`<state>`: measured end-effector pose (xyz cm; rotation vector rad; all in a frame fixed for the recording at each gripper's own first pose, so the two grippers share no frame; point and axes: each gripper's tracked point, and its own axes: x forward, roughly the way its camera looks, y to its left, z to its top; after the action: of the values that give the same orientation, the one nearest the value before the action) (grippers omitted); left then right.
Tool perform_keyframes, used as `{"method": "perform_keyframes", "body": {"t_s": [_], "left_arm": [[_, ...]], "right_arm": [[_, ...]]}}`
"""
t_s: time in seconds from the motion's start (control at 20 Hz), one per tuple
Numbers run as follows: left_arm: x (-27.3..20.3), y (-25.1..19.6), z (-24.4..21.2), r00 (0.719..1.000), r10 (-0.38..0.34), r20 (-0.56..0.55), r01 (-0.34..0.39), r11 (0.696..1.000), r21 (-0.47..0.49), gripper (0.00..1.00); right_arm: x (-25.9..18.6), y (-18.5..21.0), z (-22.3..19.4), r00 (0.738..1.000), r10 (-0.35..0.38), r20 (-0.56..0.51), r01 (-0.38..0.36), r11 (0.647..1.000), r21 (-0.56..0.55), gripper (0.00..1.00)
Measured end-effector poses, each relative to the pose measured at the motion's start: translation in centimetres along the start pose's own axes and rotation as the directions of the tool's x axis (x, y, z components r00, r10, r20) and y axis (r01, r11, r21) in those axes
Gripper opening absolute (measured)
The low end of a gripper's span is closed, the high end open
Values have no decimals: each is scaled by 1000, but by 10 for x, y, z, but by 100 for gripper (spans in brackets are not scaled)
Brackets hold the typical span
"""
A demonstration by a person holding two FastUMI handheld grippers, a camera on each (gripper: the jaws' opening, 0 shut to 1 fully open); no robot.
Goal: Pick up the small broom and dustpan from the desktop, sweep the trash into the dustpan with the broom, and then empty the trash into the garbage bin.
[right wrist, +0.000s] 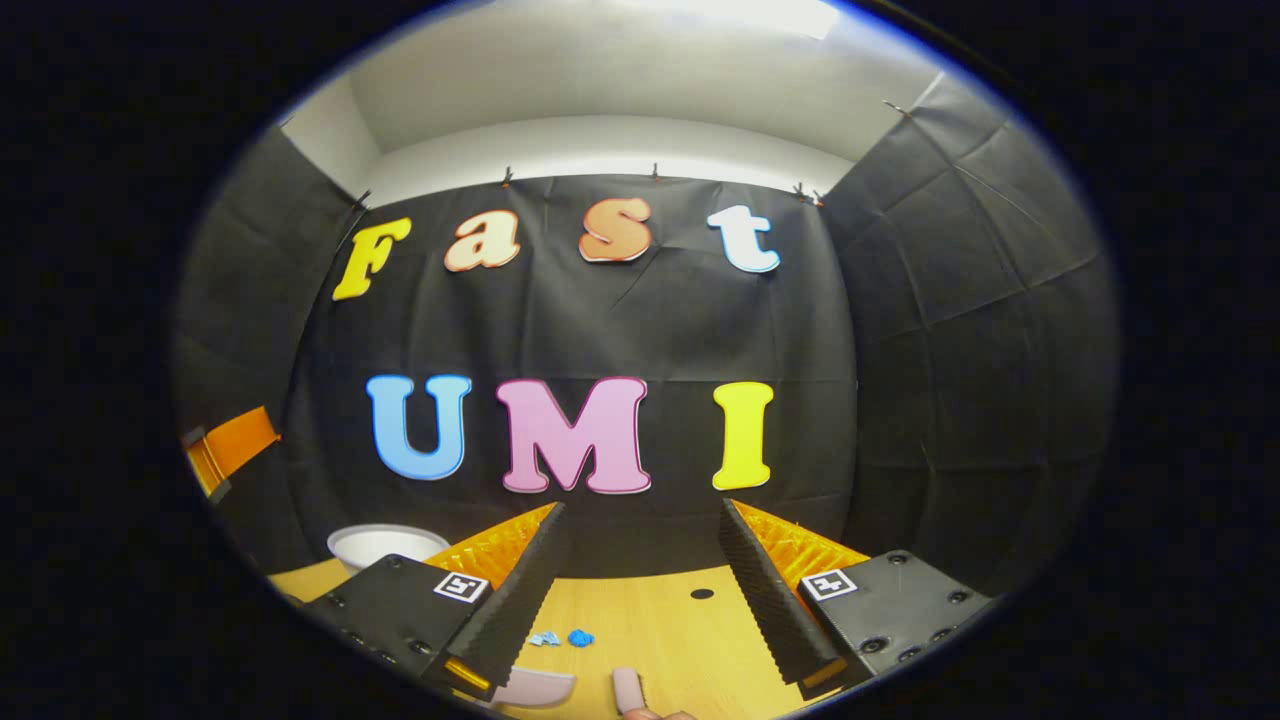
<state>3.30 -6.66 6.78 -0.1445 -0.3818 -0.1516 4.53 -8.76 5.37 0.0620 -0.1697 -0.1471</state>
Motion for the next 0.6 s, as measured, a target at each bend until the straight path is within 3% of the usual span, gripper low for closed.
{"method": "perform_keyframes", "body": {"t_s": [0.15, 0.2, 0.25, 0.35, 0.4, 0.45, 0.6], "left_arm": [[10, 1, -23, 995, 33, -93, -23, 993, 113, 76], [12, -1, -29, 992, 36, -121, -19, 990, 138, 76], [17, -7, -33, 991, 22, -133, -3, 990, 144, 76], [21, -8, -33, 992, 15, -127, 4, 989, 149, 76], [22, -10, -36, 991, 12, -131, 9, 988, 153, 76], [26, -13, -40, 990, 9, -139, 14, 987, 162, 76], [30, -19, -45, 987, 3, -161, 32, 975, 219, 76]], "right_arm": [[10, 0, -8, 1000, 11, -14, -11, 998, 58, 92], [14, -4, -10, 1000, 4, -14, -3, 999, 54, 96], [19, -5, -11, 1000, 2, -16, -1, 999, 44, 92], [24, -1, -19, 1000, 10, -26, -10, 1000, 9, 92], [25, -1, -20, 1000, 14, -26, -15, 1000, -12, 96], [26, 0, -20, 1000, 19, -21, -20, 999, -25, 92], [28, 10, -19, 999, 47, -6, -47, 998, -33, 92]]}}
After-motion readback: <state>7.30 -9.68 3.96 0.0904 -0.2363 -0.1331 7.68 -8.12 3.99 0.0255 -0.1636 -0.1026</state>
